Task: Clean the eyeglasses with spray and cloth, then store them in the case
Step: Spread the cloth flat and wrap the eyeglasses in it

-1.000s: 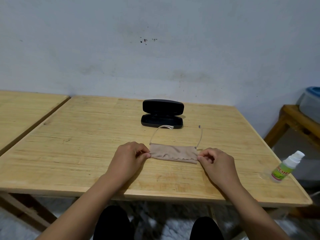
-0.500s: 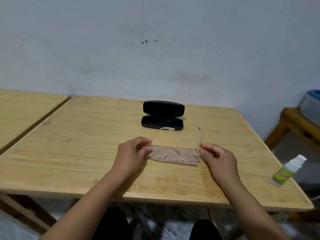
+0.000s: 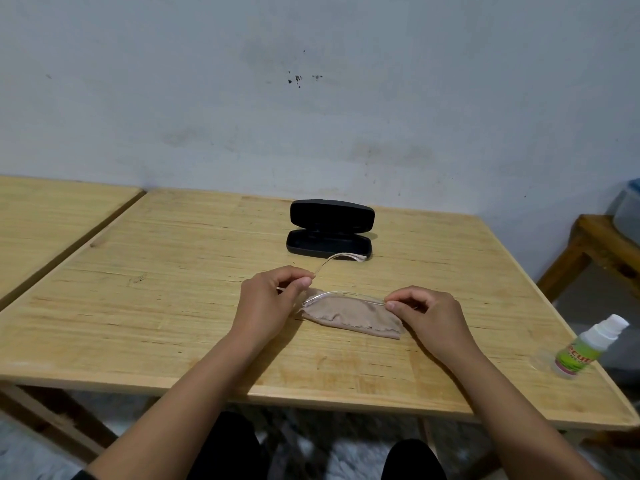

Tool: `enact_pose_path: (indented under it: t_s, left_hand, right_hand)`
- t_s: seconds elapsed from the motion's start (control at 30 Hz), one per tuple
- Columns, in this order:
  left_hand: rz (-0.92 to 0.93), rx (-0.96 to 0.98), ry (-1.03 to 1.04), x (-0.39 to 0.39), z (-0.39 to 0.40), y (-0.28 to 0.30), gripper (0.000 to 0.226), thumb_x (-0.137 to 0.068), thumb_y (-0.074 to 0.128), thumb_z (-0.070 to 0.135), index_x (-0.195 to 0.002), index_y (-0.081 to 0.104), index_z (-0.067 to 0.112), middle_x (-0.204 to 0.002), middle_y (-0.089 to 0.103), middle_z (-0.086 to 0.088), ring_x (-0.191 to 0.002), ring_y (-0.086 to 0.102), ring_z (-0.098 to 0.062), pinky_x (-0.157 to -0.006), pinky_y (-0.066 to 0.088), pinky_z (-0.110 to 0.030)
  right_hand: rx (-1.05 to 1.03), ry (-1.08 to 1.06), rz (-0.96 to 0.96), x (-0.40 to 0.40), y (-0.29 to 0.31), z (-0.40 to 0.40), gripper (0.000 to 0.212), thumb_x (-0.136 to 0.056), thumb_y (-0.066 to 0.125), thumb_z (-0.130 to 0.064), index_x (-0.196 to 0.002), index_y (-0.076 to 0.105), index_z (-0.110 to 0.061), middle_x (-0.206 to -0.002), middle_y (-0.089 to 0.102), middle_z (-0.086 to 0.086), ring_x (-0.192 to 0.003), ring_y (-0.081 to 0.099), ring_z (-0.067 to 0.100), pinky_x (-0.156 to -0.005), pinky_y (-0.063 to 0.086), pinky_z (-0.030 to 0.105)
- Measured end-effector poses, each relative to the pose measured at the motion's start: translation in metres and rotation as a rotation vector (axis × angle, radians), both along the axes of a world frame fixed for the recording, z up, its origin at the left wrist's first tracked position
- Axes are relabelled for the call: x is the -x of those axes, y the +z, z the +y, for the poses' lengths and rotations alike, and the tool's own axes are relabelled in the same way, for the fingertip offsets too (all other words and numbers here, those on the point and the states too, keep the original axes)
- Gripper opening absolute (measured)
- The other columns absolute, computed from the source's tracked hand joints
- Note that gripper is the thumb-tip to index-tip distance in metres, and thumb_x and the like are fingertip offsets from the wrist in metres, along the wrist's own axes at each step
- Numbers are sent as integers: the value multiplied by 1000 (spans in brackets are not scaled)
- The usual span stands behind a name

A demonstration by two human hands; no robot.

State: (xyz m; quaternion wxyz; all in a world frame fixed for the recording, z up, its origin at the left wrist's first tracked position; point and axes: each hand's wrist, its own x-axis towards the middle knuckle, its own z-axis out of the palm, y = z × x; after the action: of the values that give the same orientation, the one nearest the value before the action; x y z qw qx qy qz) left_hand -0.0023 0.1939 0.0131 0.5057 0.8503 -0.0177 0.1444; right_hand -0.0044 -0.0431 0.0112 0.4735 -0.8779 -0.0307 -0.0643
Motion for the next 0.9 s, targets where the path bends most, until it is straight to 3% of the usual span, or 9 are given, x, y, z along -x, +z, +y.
enact_pose_path:
  t_s: [0.1, 0.3, 0.53, 0.6, 0.7, 0.83, 0.9]
  left_hand:
    - [-12, -8, -6, -2, -2, 2, 9, -84, 65, 24, -86, 73, 25, -80, 67, 22, -80, 59, 8, -66, 39, 0]
    - [34, -199, -89, -4, -10, 3, 8, -81, 68, 22, -86, 74, 22, -82, 70, 10, -71, 57, 3, -62, 37, 1]
    - [41, -208, -70, 0, -8, 7, 9, -82, 67, 25, -87, 75, 23, -82, 71, 7, -64, 55, 1, -57, 38, -1]
    - [38, -215, -75, 2, -8, 6, 9, -82, 67, 24, -87, 75, 23, -84, 71, 8, -67, 56, 2, -59, 38, 0]
    - [30, -224, -64, 4, -8, 3, 11, -83, 66, 23, -90, 74, 23, -82, 69, 12, -70, 56, 4, -63, 37, 2]
    - [29, -203, -36, 4, -10, -1, 11, -83, 66, 21, -91, 74, 21, -78, 66, 13, -69, 56, 5, -63, 35, 4]
    - [24, -187, -22, 3, -10, -3, 11, -82, 67, 21, -90, 74, 21, -78, 67, 12, -70, 56, 5, -64, 36, 3]
  right_hand:
    - [-2, -2, 14, 0, 0, 0, 9, -79, 71, -17, -80, 73, -26, -81, 70, -13, -80, 61, 0, -63, 42, 1]
    - [-13, 8, 57, -1, 1, -1, 8, -79, 72, -18, -80, 74, -26, -81, 70, -16, -77, 61, -6, -61, 41, -1]
    - [-87, -22, 56, 1, 14, -3, 6, -78, 72, -26, -83, 74, -28, -85, 71, -13, -81, 62, 1, -66, 42, 14]
    - [-14, -3, 67, 2, 17, 0, 15, -74, 76, -27, -89, 74, -27, -86, 69, -9, -77, 60, 4, -63, 41, 14]
    - [158, 21, 30, 1, 13, 2, 25, -71, 78, -26, -96, 73, -25, -94, 65, -8, -84, 54, -1, -69, 38, 10]
    - [258, 18, -79, 0, 9, 5, 18, -76, 74, -24, -94, 74, -23, -90, 64, -7, -80, 51, -7, -68, 36, 2]
    - [271, 18, -123, 0, 9, 7, 14, -77, 73, -22, -92, 75, -21, -81, 60, -16, -78, 51, -8, -69, 35, -2]
